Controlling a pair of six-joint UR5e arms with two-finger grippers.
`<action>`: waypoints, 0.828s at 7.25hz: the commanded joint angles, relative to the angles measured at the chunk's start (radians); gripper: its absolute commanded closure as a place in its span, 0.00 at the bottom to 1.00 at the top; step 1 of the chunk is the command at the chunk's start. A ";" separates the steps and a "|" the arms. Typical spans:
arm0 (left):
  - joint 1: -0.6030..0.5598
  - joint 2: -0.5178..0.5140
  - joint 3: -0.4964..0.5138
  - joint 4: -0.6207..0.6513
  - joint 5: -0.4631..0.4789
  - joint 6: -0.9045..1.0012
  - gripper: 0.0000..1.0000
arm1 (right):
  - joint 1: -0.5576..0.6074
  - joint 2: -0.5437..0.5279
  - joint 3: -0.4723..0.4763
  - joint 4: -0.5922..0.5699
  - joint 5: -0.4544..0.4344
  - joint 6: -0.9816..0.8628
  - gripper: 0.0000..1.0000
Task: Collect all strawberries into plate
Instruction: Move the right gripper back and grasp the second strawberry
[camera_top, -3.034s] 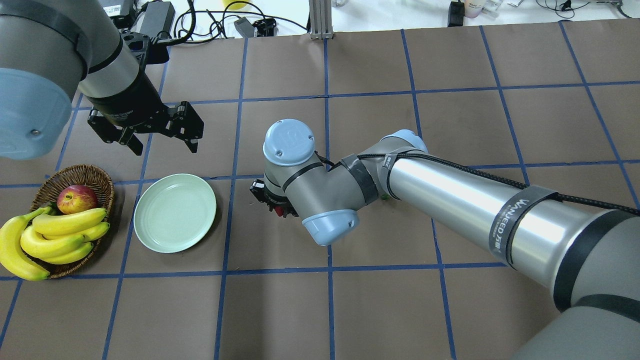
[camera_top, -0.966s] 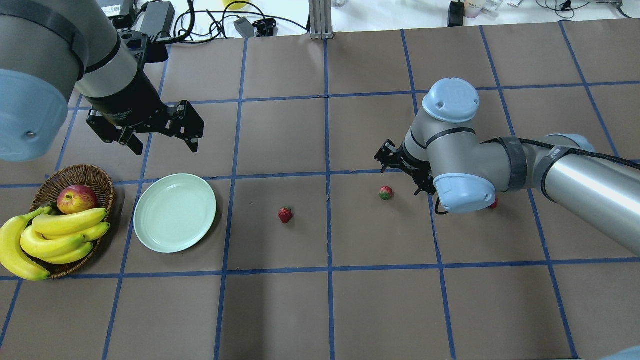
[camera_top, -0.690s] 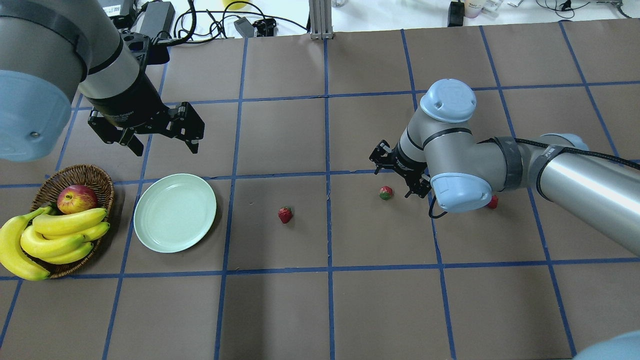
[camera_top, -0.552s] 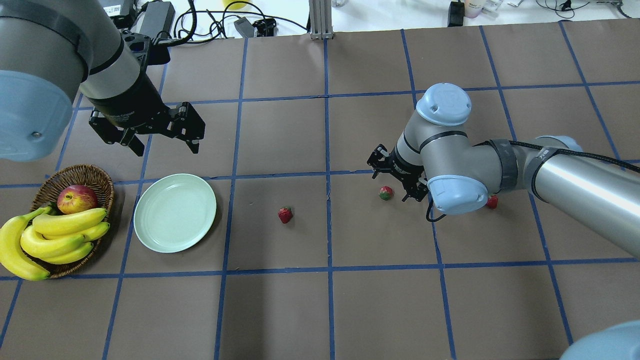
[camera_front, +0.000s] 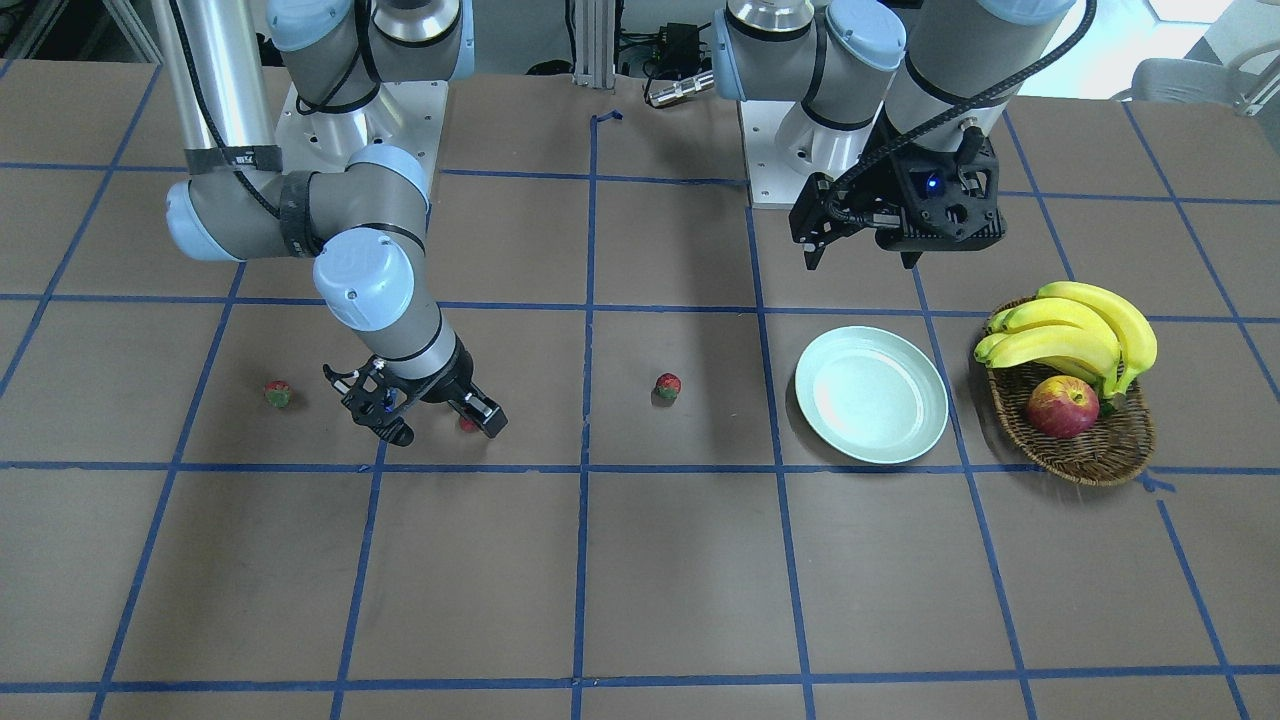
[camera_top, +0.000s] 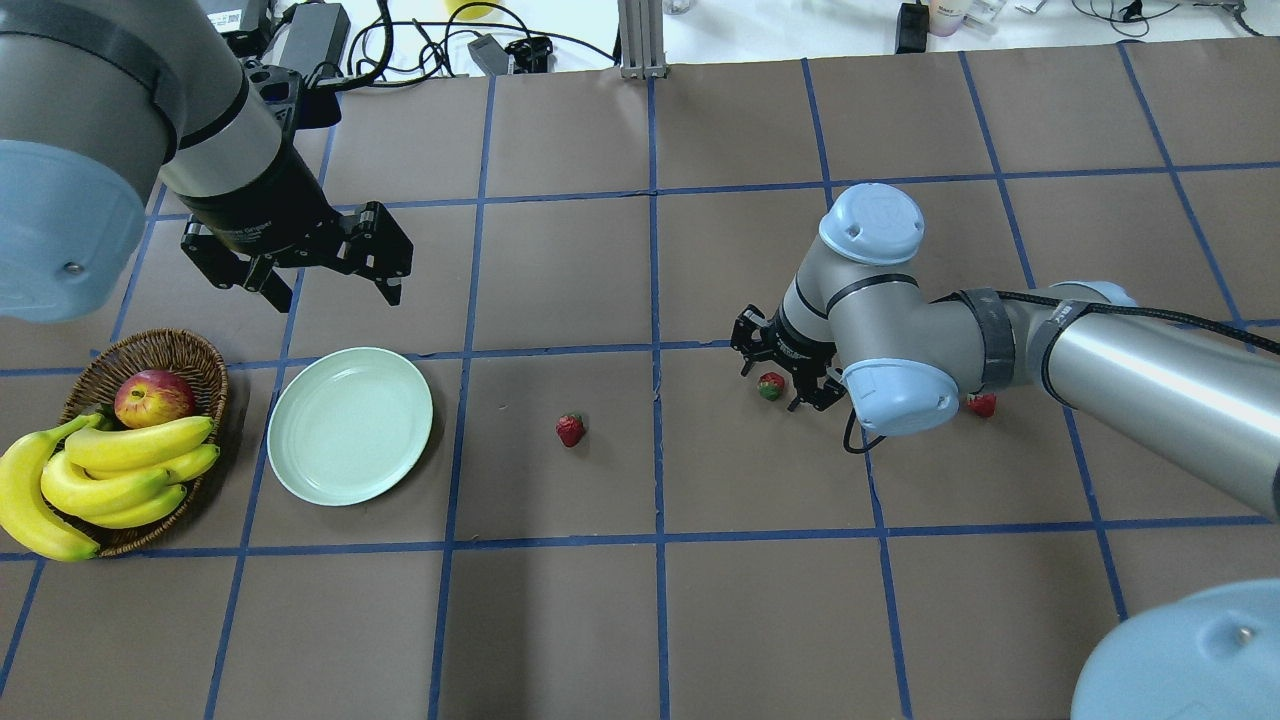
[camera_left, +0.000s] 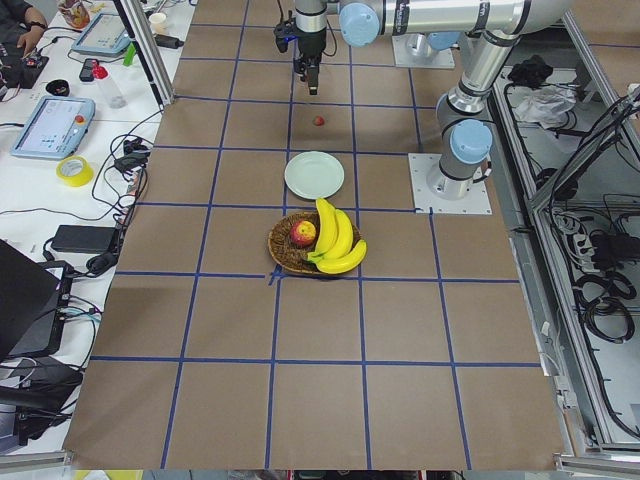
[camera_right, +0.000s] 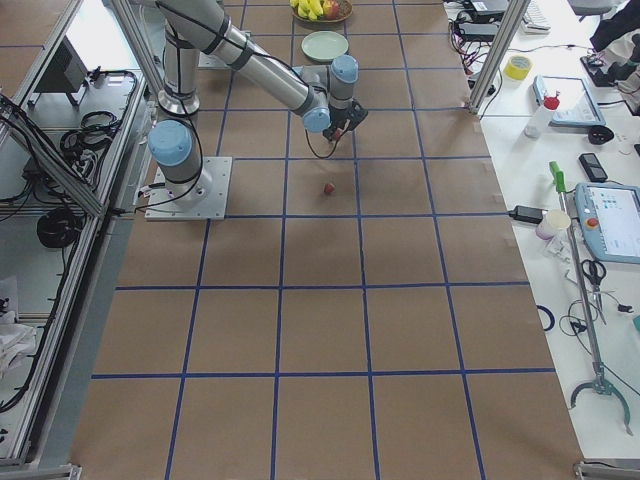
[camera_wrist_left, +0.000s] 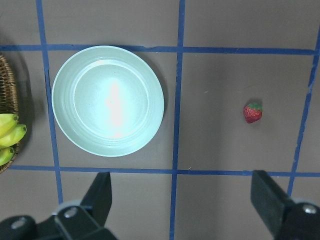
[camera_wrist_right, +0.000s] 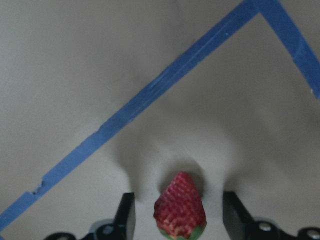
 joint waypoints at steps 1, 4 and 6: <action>0.000 0.003 -0.001 -0.003 -0.001 0.000 0.00 | -0.001 -0.006 -0.001 0.001 -0.010 -0.047 0.82; 0.000 0.001 -0.001 -0.003 0.005 0.004 0.00 | 0.067 -0.010 -0.006 0.004 0.002 -0.043 1.00; 0.002 0.002 -0.001 -0.003 0.000 0.003 0.00 | 0.286 -0.015 -0.061 0.004 0.002 0.068 1.00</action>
